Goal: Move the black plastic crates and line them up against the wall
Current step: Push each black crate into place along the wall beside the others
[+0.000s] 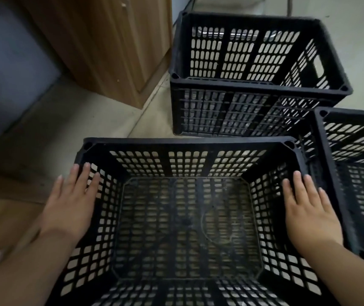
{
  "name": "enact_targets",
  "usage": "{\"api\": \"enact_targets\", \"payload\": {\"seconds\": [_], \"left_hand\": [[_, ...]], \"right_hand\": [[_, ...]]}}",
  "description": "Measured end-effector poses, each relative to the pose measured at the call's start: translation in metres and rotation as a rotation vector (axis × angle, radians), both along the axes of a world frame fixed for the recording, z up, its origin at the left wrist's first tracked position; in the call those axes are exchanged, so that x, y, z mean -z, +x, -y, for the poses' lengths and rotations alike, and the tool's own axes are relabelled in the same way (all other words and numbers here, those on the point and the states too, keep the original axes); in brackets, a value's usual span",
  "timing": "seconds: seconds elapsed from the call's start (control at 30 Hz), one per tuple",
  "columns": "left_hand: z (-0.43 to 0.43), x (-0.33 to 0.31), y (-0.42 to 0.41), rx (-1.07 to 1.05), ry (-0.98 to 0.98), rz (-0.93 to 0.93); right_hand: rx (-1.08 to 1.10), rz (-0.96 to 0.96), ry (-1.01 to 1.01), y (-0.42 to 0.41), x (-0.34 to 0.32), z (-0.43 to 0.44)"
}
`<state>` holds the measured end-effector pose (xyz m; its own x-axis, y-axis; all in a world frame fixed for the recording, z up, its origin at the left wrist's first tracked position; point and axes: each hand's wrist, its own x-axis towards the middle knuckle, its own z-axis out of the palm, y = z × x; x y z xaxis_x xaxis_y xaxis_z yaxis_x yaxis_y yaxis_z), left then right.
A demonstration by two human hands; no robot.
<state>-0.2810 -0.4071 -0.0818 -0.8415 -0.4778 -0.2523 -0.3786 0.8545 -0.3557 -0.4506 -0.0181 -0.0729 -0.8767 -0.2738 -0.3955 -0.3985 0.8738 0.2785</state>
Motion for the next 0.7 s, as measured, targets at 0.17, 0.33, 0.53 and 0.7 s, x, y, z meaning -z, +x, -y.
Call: {"api": "enact_targets", "payload": {"seconds": [0.17,0.33,0.53,0.7], "left_hand": [[-0.001,0.001,0.000,0.067,-0.038,0.049],[-0.006,-0.016,0.013,0.067,0.016,0.096],[-0.021,-0.050,0.073,0.053,0.053,0.087],[-0.030,-0.084,0.151,-0.006,0.134,0.026]], "right_hand": [[-0.008,-0.022,0.001,-0.005,0.004,0.002],[-0.072,-0.098,-0.127,0.007,0.001,-0.005],[-0.213,-0.199,-0.270,0.030,-0.022,-0.022],[-0.337,-0.194,-0.287,0.053,-0.063,-0.017]]}}
